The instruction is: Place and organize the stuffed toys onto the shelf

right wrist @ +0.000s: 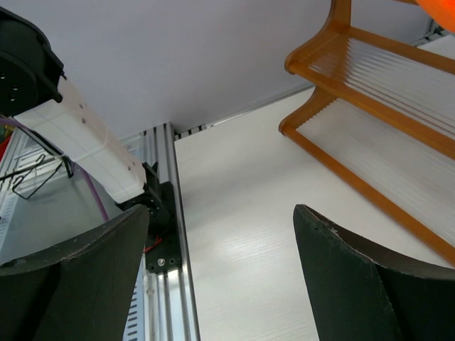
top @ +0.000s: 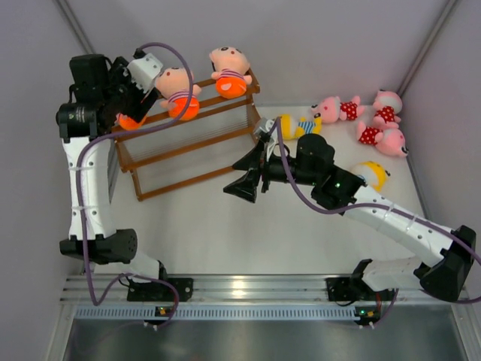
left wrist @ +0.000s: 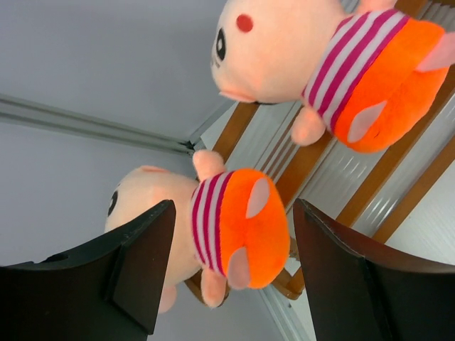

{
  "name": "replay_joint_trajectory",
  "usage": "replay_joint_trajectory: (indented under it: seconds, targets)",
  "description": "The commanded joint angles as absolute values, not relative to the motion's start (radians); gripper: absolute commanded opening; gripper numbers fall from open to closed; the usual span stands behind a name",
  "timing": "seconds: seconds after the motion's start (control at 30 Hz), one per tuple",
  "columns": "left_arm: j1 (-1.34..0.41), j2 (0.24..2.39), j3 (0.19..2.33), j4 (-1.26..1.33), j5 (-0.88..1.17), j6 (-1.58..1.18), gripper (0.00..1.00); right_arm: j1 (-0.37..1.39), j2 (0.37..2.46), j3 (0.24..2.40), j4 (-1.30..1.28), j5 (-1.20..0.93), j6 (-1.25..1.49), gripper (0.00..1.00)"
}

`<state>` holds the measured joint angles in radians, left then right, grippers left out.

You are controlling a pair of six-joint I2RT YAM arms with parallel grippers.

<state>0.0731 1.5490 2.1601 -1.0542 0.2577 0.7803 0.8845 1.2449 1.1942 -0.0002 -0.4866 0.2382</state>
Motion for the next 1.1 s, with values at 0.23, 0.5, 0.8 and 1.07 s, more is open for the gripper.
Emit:
replay_joint_trajectory:
  seconds: [0.23, 0.5, 0.8, 1.07]
  targets:
    - [-0.075, 1.625, 2.148, -0.986, -0.132, 0.709, 0.71, 0.871, 1.186, 1.166, 0.026, -0.492, 0.244, 0.83]
    - [-0.095, 1.539, 1.976, -0.901, -0.256, 0.735, 0.69, 0.871, 1.164, 1.167, -0.041, -0.445, 0.245, 0.83]
    - [-0.092, 1.486, 1.85, -0.853, -0.276, 0.735, 0.63, 0.871, 1.098, 1.103, -0.058, -0.4, 0.258, 0.83]
    - [-0.08, 1.486, 1.841, -0.839, -0.247, 0.765, 0.59, 0.871, 1.081, 1.088, -0.051, -0.403, 0.259, 0.83]
